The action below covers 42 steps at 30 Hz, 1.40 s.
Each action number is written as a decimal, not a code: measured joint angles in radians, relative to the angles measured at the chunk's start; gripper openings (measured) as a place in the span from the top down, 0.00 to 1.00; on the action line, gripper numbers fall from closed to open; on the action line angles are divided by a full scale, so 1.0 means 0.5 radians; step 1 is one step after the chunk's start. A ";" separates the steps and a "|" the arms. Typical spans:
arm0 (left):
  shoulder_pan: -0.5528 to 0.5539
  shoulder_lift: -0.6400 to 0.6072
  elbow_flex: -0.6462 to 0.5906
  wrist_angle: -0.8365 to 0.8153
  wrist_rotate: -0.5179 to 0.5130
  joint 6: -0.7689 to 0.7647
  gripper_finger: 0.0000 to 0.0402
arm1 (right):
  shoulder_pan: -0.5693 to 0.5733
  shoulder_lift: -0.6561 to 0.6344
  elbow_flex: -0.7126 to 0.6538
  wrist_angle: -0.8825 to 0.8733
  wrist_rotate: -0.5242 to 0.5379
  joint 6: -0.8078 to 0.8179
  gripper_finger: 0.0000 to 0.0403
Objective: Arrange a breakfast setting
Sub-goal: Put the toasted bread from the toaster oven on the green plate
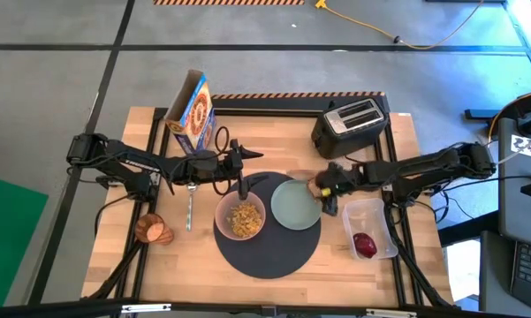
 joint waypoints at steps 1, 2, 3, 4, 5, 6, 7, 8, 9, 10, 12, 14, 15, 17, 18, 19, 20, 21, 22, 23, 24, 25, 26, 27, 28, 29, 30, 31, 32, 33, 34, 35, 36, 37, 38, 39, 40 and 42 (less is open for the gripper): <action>0.000 0.000 0.000 -0.002 -0.005 0.004 0.17 | 0.075 0.008 0.000 0.008 0.016 -0.068 0.49; 0.000 0.000 0.000 -0.005 -0.008 0.004 0.17 | 0.154 0.021 0.001 0.019 0.065 -0.102 0.48; 0.000 0.001 0.000 -0.008 -0.009 0.004 0.17 | 0.231 0.030 0.002 0.023 0.151 -0.107 0.47; 0.000 0.001 0.000 -0.009 -0.009 0.004 0.17 | 0.297 0.032 0.001 0.012 0.259 -0.096 0.45; 0.000 0.001 0.000 -0.009 -0.009 0.004 0.17 | 0.357 0.030 0.001 0.009 0.389 -0.080 0.43; 0.000 0.001 0.000 -0.011 -0.009 0.004 0.17 | 0.412 0.026 0.002 0.011 0.520 -0.062 0.41; 0.000 0.001 0.000 -0.015 -0.012 0.005 0.17 | 0.463 0.026 0.002 0.006 0.650 -0.036 0.40; 0.000 0.001 0.000 -0.017 -0.021 0.005 0.17 | 0.508 0.028 0.002 -0.005 0.768 0.002 0.37; 0.000 0.001 0.000 -0.022 -0.033 0.005 0.17 | 0.546 0.028 0.002 -0.008 0.834 0.029 0.35; 0.000 0.001 0.000 -0.024 -0.045 0.005 0.17 | 0.578 0.028 0.002 -0.002 0.872 0.043 0.33; 0.000 0.001 0.000 -0.029 -0.053 0.005 0.17 | 0.619 0.065 0.003 0.011 0.909 0.059 0.29; 0.000 0.001 0.000 -0.030 -0.054 0.005 0.17 | 0.646 0.127 0.003 0.005 0.918 0.077 0.26; 0.000 0.001 0.000 -0.029 -0.056 0.005 0.17 | 0.650 0.165 0.003 0.015 0.926 0.095 0.26; 0.000 0.001 0.000 -0.036 -0.061 0.006 0.17 | 0.647 0.259 0.003 0.050 0.968 0.104 0.25; 0.000 0.001 0.000 -0.037 -0.064 0.006 0.17 | 0.646 0.304 0.003 0.061 0.988 0.106 0.25; 0.003 0.001 0.000 -0.037 -0.065 0.007 0.17 | 0.645 0.342 0.002 0.065 1.005 0.107 0.25; 0.007 0.001 0.000 -0.037 -0.065 0.007 0.17 | 0.644 0.374 0.001 0.078 1.026 0.110 0.26; 0.010 0.001 0.000 -0.038 -0.065 0.007 0.17 | 0.643 0.398 0.002 0.089 1.052 0.117 0.27; 0.010 0.001 0.000 -0.040 -0.065 0.007 0.17 | 0.643 0.419 0.002 0.086 1.074 0.137 0.27; 0.011 0.001 0.000 -0.041 -0.066 0.007 0.17 | 0.643 0.432 0.002 0.081 1.088 0.159 0.28; 0.014 0.001 0.000 -0.042 -0.066 0.007 0.17 | 0.643 0.439 0.002 0.082 1.094 0.183 0.29; 0.018 0.001 0.000 -0.044 -0.064 0.007 0.17 | 0.643 0.440 0.002 0.076 1.099 0.209 0.30; 0.023 0.001 0.000 -0.045 -0.064 0.007 0.17 | 0.643 0.439 0.002 0.065 1.098 0.227 0.31; 0.028 0.001 0.000 -0.048 -0.064 0.007 0.17 | 0.643 0.439 0.002 0.061 1.097 0.251 0.32; 0.033 0.001 0.000 -0.054 -0.065 0.007 0.17 | 0.643 0.439 0.002 0.055 1.096 0.266 0.33; 0.037 0.001 0.000 -0.056 -0.065 0.007 0.17 | 0.643 0.439 0.002 0.048 1.092 0.270 0.35; 0.041 0.001 0.000 -0.056 -0.064 0.007 0.17 | 0.643 0.439 0.002 0.046 1.083 0.271 0.36; 0.041 0.001 0.000 -0.056 -0.064 0.007 0.17 | 0.643 0.439 0.002 0.046 1.082 0.271 0.37; 0.041 0.001 0.000 -0.055 -0.065 0.007 0.17 | 0.642 0.439 0.002 0.046 1.083 0.271 0.39; 0.041 0.001 0.000 -0.055 -0.064 0.006 0.17 | 0.639 0.439 0.002 0.046 1.083 0.271 0.40; 0.041 0.001 0.000 -0.056 -0.064 0.006 0.17 | 0.628 0.439 0.002 0.046 1.083 0.271 0.41; 0.040 0.001 0.000 -0.055 -0.064 0.006 0.17 | 0.616 0.439 0.002 0.047 1.082 0.273 0.42; 0.039 0.001 0.000 -0.055 -0.064 0.005 0.17 | 0.600 0.439 0.002 0.047 1.068 0.275 0.43; 0.039 0.001 0.000 -0.055 -0.063 0.005 0.17 | 0.582 0.439 0.002 0.049 1.053 0.276 0.44; 0.039 0.001 0.000 -0.055 -0.063 0.005 0.17 | 0.565 0.441 0.002 0.056 1.043 0.276 0.45; 0.039 0.001 0.000 -0.055 -0.063 0.005 0.17 | 0.546 0.450 0.002 0.069 1.032 0.276 0.46; 0.039 0.001 0.000 -0.055 -0.063 0.005 0.17 | 0.529 0.454 0.002 0.071 1.013 0.276 0.46; 0.039 0.001 0.000 -0.056 -0.062 0.005 0.17 | 0.503 0.455 0.001 0.068 0.981 0.276 0.47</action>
